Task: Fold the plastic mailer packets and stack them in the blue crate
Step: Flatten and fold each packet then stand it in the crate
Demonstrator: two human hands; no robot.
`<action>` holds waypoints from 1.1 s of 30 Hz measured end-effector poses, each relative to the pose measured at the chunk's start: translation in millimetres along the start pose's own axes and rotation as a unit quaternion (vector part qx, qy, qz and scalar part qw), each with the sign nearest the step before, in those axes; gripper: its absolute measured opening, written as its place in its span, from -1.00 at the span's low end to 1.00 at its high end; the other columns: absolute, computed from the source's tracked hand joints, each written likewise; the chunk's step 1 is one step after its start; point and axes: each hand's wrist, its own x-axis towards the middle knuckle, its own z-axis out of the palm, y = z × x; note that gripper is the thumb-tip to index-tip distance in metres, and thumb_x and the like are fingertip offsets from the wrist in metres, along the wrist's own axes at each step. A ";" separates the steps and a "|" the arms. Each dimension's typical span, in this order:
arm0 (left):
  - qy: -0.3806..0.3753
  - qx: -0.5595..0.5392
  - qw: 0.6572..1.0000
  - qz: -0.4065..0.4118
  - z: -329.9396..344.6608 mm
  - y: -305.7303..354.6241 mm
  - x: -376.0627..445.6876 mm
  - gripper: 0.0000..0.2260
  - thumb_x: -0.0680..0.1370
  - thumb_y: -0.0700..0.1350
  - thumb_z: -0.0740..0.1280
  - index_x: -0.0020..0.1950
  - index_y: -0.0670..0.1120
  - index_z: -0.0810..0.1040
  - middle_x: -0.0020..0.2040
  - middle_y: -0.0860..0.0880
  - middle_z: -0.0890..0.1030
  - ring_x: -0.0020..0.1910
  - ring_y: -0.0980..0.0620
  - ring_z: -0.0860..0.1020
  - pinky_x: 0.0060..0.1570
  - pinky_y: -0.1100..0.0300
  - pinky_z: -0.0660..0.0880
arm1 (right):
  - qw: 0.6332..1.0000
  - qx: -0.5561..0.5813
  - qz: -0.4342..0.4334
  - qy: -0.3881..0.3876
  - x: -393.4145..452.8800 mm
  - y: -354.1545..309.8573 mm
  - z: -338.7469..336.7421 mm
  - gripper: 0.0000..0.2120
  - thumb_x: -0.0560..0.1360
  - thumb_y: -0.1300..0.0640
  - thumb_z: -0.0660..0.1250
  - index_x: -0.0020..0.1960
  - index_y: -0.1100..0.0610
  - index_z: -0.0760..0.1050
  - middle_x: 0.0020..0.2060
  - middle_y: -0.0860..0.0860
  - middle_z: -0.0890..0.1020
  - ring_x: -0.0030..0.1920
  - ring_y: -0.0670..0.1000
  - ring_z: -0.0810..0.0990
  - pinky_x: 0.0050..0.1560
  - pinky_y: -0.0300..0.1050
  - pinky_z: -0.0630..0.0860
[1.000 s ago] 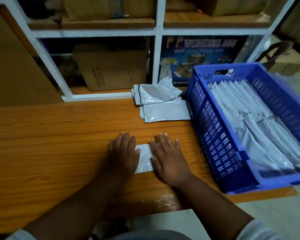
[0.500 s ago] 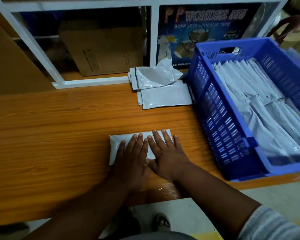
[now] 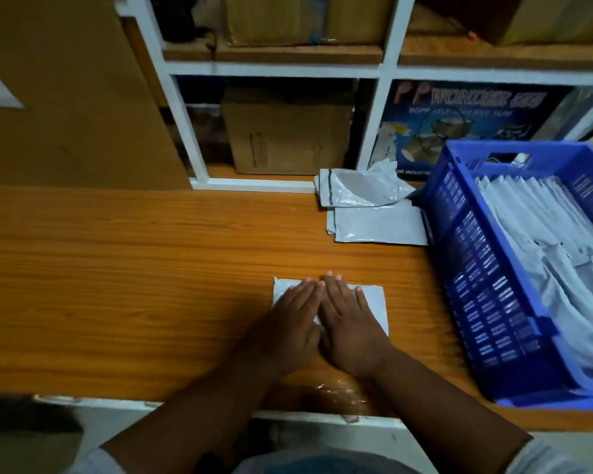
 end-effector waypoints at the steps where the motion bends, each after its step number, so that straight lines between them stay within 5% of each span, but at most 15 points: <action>1: -0.003 0.043 0.999 0.008 -3.1 -2.4 -3.4 -0.35 0.61 -0.06 0.23 0.70 -0.18 0.24 0.70 -0.16 0.25 0.71 -0.10 0.14 0.64 -0.16 0.20 | 1.000 0.010 -0.001 0.014 -0.8 -3.0 8.2 -0.26 0.72 -0.23 -0.03 0.75 0.07 -0.19 0.72 0.12 -0.22 0.72 0.16 -0.27 0.68 0.31 -0.08; 6: -0.066 0.226 0.972 -0.011 -0.8 -14.4 -20.8 -0.33 0.70 0.21 0.12 0.71 -0.16 0.21 0.73 -0.21 0.14 0.73 -0.21 0.03 0.63 -0.28 0.09 | 0.999 -0.045 0.011 0.000 -1.3 -2.2 27.9 -0.25 0.71 -0.38 -0.09 0.76 -0.01 -0.09 0.74 0.10 -0.12 0.72 0.20 -0.21 0.66 0.36 -0.08; 16: -0.094 0.180 0.978 -0.044 7.7 -33.3 -28.8 -0.30 0.71 0.26 0.00 0.76 -0.11 0.04 0.76 -0.16 -0.01 0.74 -0.16 -0.07 0.68 -0.21 0.01 | 0.998 -0.033 0.017 -0.058 8.4 -3.4 19.9 -0.21 0.66 -0.43 -0.14 0.76 -0.05 -0.12 0.73 0.06 -0.17 0.72 0.18 -0.25 0.67 0.32 -0.20; 19: -0.114 0.146 0.981 -0.061 2.3 -30.6 -27.2 -0.30 0.67 0.24 0.03 0.76 -0.05 0.06 0.77 -0.10 -0.01 0.74 -0.12 -0.04 0.66 -0.21 0.07 | 0.997 0.025 0.005 -0.070 19.2 6.3 -5.2 -0.33 0.69 -0.38 -0.08 0.71 -0.12 0.18 0.72 0.02 0.11 0.72 0.12 0.03 0.68 0.25 -0.03; 23: -0.071 0.128 0.988 -0.057 -18.1 -20.4 -16.5 -0.37 0.62 0.18 0.17 0.63 -0.10 0.36 0.69 -0.18 0.26 0.67 -0.25 0.23 0.59 -0.25 0.24 | 0.998 0.021 -0.045 0.026 30.4 15.0 -39.7 -0.57 0.70 -0.15 0.11 0.45 -0.04 0.54 0.43 0.02 0.56 0.41 0.07 0.49 0.45 0.14 0.35; 26: -0.041 0.109 0.993 -0.003 -19.3 -10.0 1.1 -0.39 0.63 0.07 0.21 0.65 -0.15 0.34 0.68 -0.19 0.29 0.68 -0.20 0.21 0.63 -0.19 0.19 | 0.998 0.037 -0.045 0.032 26.5 4.2 -20.7 -0.50 0.59 -0.06 0.20 0.51 -0.01 0.47 0.44 0.01 0.51 0.45 0.07 0.44 0.49 0.26 0.35; 30: -0.066 0.028 0.997 -0.020 11.4 -6.0 19.2 -0.46 0.76 0.04 0.01 0.73 -0.11 0.17 0.74 -0.12 0.14 0.73 -0.09 0.08 0.64 -0.18 0.15 | 0.997 0.049 -0.031 0.051 12.6 2.1 13.6 -0.34 0.67 -0.03 0.09 0.75 -0.03 0.05 0.72 0.05 0.16 0.72 0.10 0.08 0.68 0.23 0.03; 33: -0.077 0.102 0.992 0.019 20.3 -13.0 8.2 -0.42 0.76 0.09 0.01 0.76 -0.10 0.06 0.76 -0.11 0.04 0.74 -0.06 -0.01 0.69 -0.12 0.04 | 0.998 0.013 -0.030 0.048 2.1 9.9 19.2 -0.33 0.70 -0.12 0.10 0.76 -0.02 0.01 0.74 0.03 0.08 0.73 0.10 -0.02 0.70 0.20 -0.06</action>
